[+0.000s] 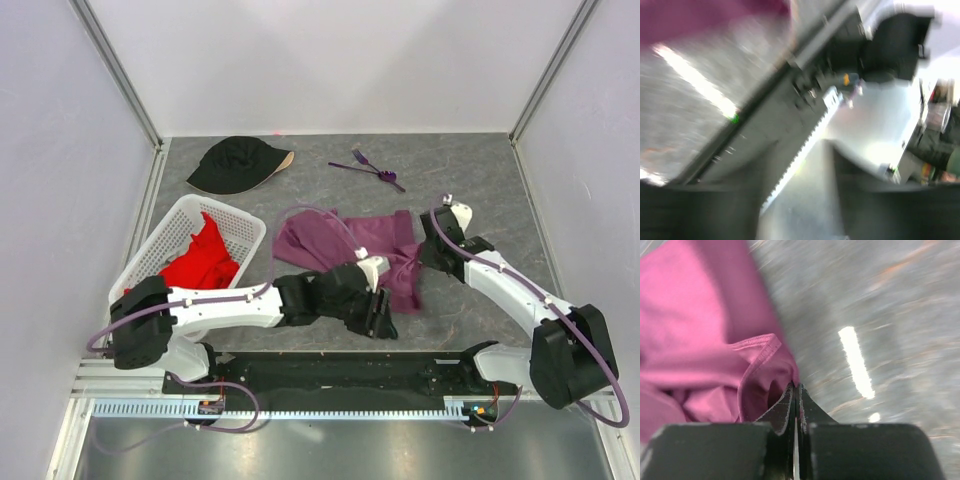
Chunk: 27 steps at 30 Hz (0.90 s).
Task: Fold the napkin into a case and place the utensils inside
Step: Flatten out the crumpled napkin at the center of the board.
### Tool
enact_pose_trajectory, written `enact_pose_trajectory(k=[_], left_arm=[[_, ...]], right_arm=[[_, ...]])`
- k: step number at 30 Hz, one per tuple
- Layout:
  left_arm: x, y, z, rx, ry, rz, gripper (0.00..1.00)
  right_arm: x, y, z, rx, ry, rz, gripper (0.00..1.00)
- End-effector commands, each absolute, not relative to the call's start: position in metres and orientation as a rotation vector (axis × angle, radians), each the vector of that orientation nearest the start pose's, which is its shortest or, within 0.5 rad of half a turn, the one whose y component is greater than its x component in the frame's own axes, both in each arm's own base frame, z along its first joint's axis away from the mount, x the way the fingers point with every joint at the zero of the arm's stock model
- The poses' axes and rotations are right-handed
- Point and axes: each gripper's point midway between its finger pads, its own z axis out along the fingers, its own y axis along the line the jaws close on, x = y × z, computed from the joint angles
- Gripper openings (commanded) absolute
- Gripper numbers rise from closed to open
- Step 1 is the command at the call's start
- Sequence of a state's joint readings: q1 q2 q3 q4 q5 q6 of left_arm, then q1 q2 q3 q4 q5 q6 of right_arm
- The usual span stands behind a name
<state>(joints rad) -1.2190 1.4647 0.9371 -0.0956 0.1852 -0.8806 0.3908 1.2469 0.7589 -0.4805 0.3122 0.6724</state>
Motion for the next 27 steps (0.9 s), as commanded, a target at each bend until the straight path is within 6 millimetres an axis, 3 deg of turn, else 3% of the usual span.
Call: enact_pose_trajectory(k=[1, 2, 3, 5, 6, 7, 8, 9, 11, 13, 14, 15, 16, 17, 18, 19, 22, 23, 25, 27], left_arm=[[0.075, -0.416, 0.171, 0.621, 2.415, -1.249, 0.78], [0.084, -0.410, 0.185, 0.621, 2.366, -1.215, 0.86], [0.097, -0.397, 0.182, 0.590, 2.394, -1.137, 0.88], [0.118, -0.386, 0.195, 0.570, 2.363, -1.110, 0.90], [0.145, -0.371, 0.195, 0.492, 2.390, -1.071, 0.89], [0.155, -0.362, 0.196, 0.457, 2.414, -1.067, 0.88], [0.169, -0.356, 0.199, 0.416, 2.422, -1.064, 0.83], [0.196, -0.343, 0.196, 0.324, 2.440, -1.039, 0.80], [0.217, -0.340, 0.204, 0.295, 2.426, -1.065, 0.76], [0.244, -0.337, 0.193, 0.263, 2.451, -1.026, 0.71], [0.257, -0.340, 0.203, 0.275, 2.428, -1.017, 0.70], [0.270, -0.337, 0.200, 0.250, 2.442, -0.990, 0.70], [0.279, -0.336, 0.176, 0.237, 2.519, -0.926, 0.72], [0.292, -0.339, 0.184, 0.251, 2.499, -0.908, 0.76], [0.303, -0.337, 0.177, 0.237, 2.521, -0.870, 0.77], [0.313, -0.336, 0.156, 0.225, 2.576, -0.806, 0.78], [0.345, -0.333, 0.160, 0.231, 2.571, -0.714, 0.78], [0.349, -0.329, 0.137, 0.246, 2.631, -0.655, 0.78], [0.370, -0.324, 0.133, 0.250, 2.613, -0.580, 0.78], [0.387, -0.320, 0.113, 0.261, 2.627, -0.500, 0.80]], right_arm=[[0.299, 0.039, 0.092, 0.531, 2.309, -0.213, 0.11], [0.298, 0.038, 0.093, 0.528, 2.311, -0.224, 0.17], [0.298, 0.036, 0.092, 0.521, 2.314, -0.234, 0.30], [0.300, 0.033, 0.094, 0.515, 2.309, -0.245, 0.55], [0.301, 0.033, 0.096, 0.484, 2.313, -0.248, 0.67], [0.303, 0.033, 0.096, 0.470, 2.316, -0.254, 0.73], [0.309, 0.035, 0.103, 0.456, 2.305, -0.253, 0.75], [0.311, 0.036, 0.104, 0.444, 2.306, -0.254, 0.78], [0.321, 0.042, 0.107, 0.414, 2.316, -0.237, 0.80], [0.326, 0.050, 0.104, 0.392, 2.346, -0.211, 0.81], [0.331, 0.058, 0.106, 0.371, 2.356, -0.164, 0.82], [0.334, 0.060, 0.105, 0.364, 2.364, -0.163, 0.83], [0.335, 0.059, 0.102, 0.361, 2.377, -0.181, 0.84], [0.340, 0.059, 0.109, 0.366, 2.365, -0.191, 0.84], [0.343, 0.054, 0.113, 0.374, 2.348, -0.226, 0.85], [0.343, 0.051, 0.116, 0.370, 2.345, -0.247, 0.86], [0.349, 0.049, 0.131, 0.369, 2.303, -0.252, 0.88], [0.350, 0.054, 0.131, 0.361, 2.306, -0.220, 0.89], [0.354, 0.071, 0.125, 0.336, 2.334, -0.115, 0.89], [0.358, 0.081, 0.122, 0.327, 2.351, -0.051, 0.90]])
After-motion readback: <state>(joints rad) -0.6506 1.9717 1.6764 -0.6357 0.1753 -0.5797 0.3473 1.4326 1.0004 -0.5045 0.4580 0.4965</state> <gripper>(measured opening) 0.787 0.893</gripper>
